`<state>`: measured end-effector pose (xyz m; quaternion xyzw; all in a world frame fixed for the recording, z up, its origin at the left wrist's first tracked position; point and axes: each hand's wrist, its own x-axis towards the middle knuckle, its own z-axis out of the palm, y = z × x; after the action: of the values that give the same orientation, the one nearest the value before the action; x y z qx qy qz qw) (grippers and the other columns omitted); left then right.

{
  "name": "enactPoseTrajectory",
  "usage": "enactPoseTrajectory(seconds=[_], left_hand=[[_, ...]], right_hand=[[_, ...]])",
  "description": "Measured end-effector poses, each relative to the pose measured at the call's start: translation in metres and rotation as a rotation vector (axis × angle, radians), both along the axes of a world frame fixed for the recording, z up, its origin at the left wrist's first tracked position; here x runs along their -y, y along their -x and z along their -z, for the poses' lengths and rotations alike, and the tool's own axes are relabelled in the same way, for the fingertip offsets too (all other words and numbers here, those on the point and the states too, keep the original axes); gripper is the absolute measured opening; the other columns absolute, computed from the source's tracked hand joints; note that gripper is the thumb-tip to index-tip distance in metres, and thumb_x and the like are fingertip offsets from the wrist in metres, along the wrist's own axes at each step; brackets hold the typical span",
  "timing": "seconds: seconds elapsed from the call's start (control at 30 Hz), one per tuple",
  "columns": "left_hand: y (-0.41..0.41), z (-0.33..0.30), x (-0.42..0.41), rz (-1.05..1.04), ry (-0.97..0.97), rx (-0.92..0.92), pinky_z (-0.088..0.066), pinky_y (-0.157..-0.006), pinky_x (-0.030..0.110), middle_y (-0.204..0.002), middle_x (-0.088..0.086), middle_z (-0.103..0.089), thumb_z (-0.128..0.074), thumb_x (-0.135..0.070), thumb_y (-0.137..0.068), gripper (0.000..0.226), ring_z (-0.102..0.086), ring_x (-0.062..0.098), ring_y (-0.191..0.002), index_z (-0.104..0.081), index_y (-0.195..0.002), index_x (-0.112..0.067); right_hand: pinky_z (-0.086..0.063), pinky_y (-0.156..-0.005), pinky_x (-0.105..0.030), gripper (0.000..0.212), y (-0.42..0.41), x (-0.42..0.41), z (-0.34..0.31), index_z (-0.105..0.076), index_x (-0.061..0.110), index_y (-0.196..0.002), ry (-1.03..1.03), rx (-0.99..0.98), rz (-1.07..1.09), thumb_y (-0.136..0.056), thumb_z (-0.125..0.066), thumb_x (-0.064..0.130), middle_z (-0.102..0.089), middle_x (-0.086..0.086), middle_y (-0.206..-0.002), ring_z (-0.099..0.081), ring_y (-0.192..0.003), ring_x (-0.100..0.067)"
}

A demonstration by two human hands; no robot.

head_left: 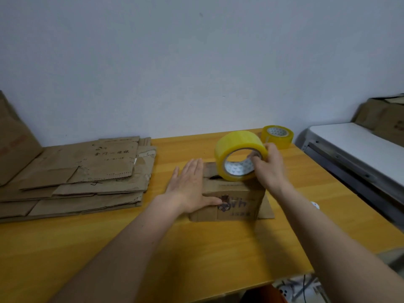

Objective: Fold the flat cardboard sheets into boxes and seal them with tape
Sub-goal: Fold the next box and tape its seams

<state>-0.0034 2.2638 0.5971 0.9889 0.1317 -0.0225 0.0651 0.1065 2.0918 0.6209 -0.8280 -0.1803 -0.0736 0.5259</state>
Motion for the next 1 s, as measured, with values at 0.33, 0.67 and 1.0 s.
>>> enactPoseTrajectory(seconds=[0.33,0.67,1.0], left_hand=[[-0.017,-0.016,0.01,0.047,-0.061,-0.087,0.008,-0.118,0.043,-0.162,0.006,0.005,-0.056,-0.087,-0.059,0.139,0.005,0.023,-0.148,0.012,-0.152,-0.011],[-0.034,-0.006,0.025,0.16,-0.037,0.133,-0.002,-0.12,0.037,-0.157,0.0,-0.021,-0.053,-0.089,-0.058,0.124,-0.016,0.019,-0.144,-0.011,-0.152,-0.02],[-0.036,-0.006,0.025,0.161,-0.036,0.117,-0.001,-0.118,0.036,-0.155,0.0,-0.022,-0.053,-0.09,-0.057,0.125,-0.018,0.02,-0.143,-0.012,-0.15,-0.018]], right_hand=[[-0.054,-0.08,-0.041,0.016,-0.006,0.017,0.02,-0.058,0.025,-0.096,-0.323,-0.149,-0.012,-0.088,-0.064,0.012,-0.066,-0.005,-0.096,-0.064,-0.091,-0.023],[-0.041,-0.064,-0.022,0.006,-0.019,0.023,0.011,-0.053,0.016,-0.096,-0.189,0.037,-0.006,-0.092,-0.056,0.012,-0.055,0.006,-0.085,-0.051,-0.077,-0.005],[-0.043,-0.066,-0.033,0.028,-0.04,0.079,0.014,-0.053,0.017,-0.096,-0.12,0.053,0.194,-0.084,-0.048,-0.007,-0.053,0.01,-0.081,-0.051,-0.081,-0.016]])
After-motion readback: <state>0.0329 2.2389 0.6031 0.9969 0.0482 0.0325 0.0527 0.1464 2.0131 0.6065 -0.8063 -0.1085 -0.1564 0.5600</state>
